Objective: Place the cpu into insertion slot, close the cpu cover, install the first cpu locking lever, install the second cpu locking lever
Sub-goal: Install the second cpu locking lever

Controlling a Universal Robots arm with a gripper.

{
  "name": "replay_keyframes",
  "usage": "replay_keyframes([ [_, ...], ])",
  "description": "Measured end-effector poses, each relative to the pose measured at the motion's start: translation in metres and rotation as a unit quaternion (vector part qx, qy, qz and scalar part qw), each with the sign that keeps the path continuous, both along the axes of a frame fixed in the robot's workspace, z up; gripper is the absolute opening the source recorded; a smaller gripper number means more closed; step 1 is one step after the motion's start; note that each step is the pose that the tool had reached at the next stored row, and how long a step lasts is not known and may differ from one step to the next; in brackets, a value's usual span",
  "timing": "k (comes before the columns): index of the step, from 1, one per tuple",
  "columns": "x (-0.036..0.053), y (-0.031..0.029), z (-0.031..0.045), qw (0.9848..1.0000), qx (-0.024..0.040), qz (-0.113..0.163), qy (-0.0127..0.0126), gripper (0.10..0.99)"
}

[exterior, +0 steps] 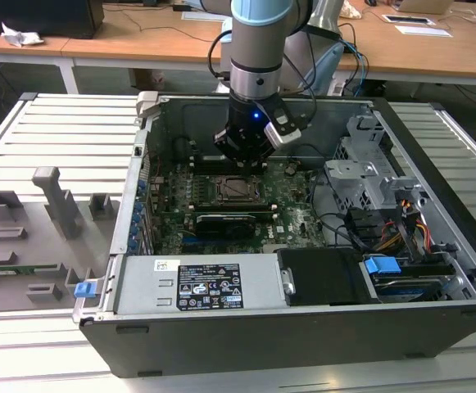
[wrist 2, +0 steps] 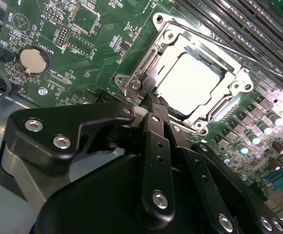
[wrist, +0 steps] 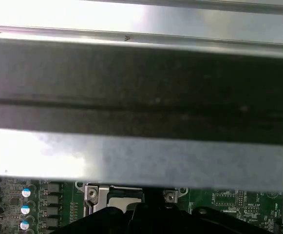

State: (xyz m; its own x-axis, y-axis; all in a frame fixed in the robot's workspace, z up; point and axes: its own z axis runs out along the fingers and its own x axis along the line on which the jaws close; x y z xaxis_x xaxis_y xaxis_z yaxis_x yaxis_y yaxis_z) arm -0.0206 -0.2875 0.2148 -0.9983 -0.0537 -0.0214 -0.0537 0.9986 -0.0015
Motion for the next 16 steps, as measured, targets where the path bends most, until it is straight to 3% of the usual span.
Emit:
replay_keyframes([
  [6,0.0,-0.0001,0.0057,1.0,0.0,0.0,0.0,0.106],
  [8,0.0,-0.0001,0.0173,1.0,0.0,0.0,0.0,0.106],
  [9,0.0,-0.0002,0.0186,1.0,0.0,0.0,0.0,0.106],
  [16,0.0,-0.0077,0.0187,1.0,0.0001,0.0,0.0,0.106],
])
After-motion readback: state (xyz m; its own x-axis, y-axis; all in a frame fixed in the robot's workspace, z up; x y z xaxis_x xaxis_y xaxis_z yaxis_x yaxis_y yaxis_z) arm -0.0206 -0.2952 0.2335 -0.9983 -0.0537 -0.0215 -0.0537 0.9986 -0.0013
